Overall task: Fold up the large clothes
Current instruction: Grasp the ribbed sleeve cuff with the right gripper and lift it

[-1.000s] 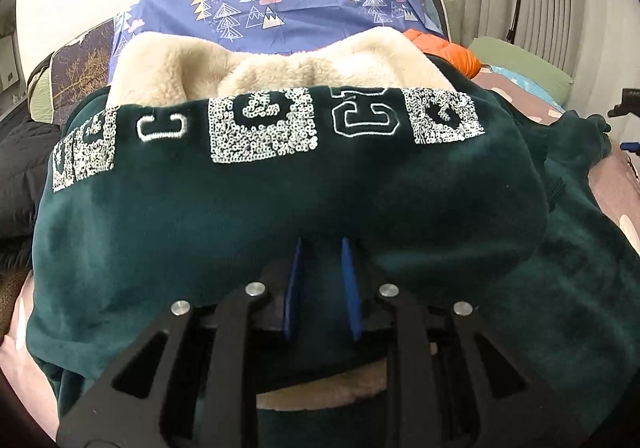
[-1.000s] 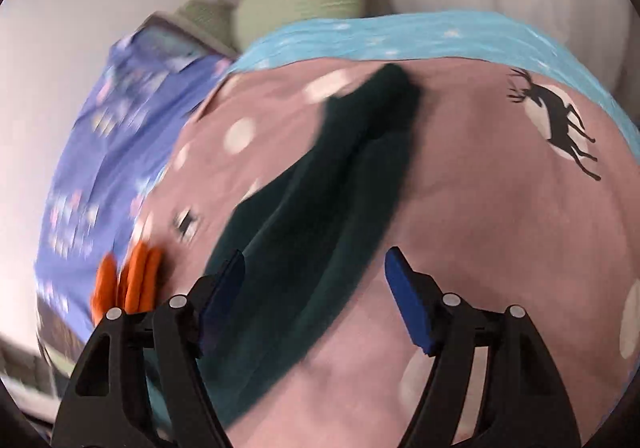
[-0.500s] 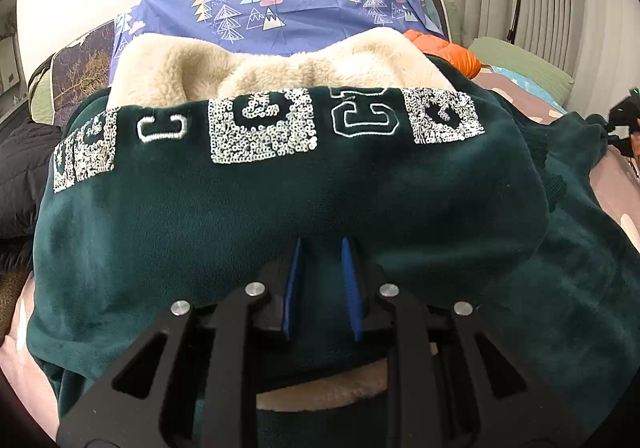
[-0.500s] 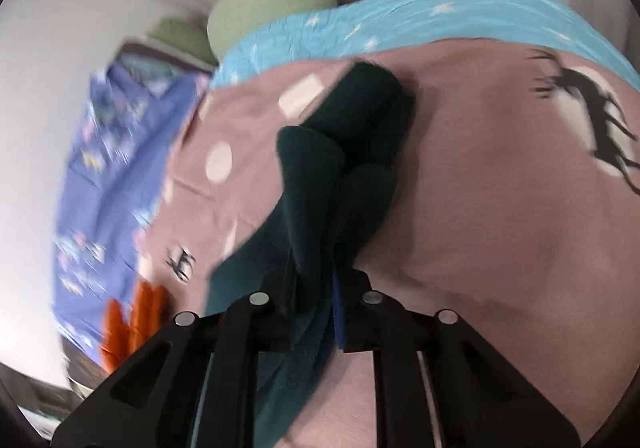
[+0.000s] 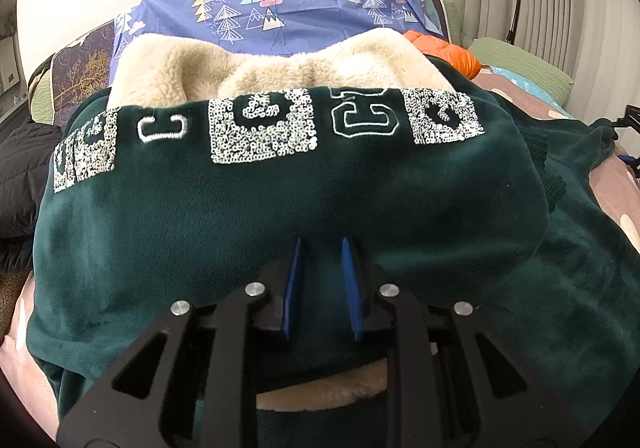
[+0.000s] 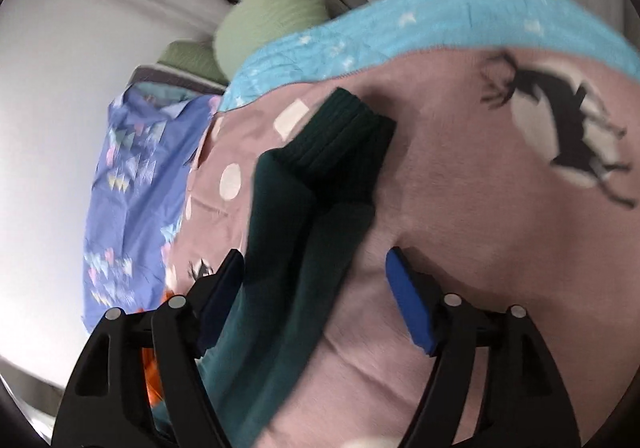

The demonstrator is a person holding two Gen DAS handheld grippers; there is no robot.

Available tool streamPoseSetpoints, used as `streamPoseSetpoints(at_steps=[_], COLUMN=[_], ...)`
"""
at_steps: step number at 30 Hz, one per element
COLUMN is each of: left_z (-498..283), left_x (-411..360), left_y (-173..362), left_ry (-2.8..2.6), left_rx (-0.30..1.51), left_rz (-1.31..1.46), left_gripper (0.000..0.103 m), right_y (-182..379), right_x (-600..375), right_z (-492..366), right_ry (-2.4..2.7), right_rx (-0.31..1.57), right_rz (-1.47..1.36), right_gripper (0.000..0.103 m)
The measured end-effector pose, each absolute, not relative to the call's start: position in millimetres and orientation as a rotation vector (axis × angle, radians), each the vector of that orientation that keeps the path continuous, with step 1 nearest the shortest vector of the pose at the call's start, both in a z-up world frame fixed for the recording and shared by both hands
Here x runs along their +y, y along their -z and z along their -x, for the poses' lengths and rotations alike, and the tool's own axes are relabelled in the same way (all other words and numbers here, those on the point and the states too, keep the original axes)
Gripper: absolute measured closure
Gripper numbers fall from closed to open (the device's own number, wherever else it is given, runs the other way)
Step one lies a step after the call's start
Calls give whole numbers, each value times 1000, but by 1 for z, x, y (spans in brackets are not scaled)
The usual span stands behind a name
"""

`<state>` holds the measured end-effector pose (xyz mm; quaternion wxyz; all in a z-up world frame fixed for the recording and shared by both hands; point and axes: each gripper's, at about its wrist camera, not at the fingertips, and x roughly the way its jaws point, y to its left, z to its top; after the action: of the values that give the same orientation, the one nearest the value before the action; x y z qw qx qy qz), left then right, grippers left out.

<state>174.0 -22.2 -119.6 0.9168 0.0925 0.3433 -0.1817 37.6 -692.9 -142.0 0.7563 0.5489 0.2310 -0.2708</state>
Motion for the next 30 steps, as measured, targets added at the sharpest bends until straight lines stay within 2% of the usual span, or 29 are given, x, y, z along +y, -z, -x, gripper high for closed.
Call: streamPoseSetpoints(at_steps=[1, 2, 5, 8, 13, 17, 26, 30], left_z=[-174, -174, -174, -175, -175, -175, -176, -177], left_x=[-22, -22, -22, -22, -20, -18, -16, -6], left_y=[119, 120, 119, 119, 119, 119, 119, 116], left_ry=[374, 374, 376, 380, 384, 393, 414, 465], left_rx=[706, 706, 707, 709, 709, 709, 712, 715], left_rz=[-190, -190, -186, -178, -173, -157, -122, -48], left_gripper=[82, 82, 82, 82, 81, 81, 80, 73], right_y=[140, 139, 121, 78, -12, -49, -53, -50], right_x=[-693, -693, -679, -648, -542, -455, -307, -245], right_z=[-44, -50, -48, -54, -74, -82, -101, -112], right_ry=[621, 628, 600, 453, 205, 52, -189, -295], right_rx=[520, 554, 470, 404, 360, 341, 375, 404], right_rz=[-1147, -1109, -1086, -988, -682, -506, -368, -304], right_gripper=[64, 87, 91, 91, 91, 91, 91, 91])
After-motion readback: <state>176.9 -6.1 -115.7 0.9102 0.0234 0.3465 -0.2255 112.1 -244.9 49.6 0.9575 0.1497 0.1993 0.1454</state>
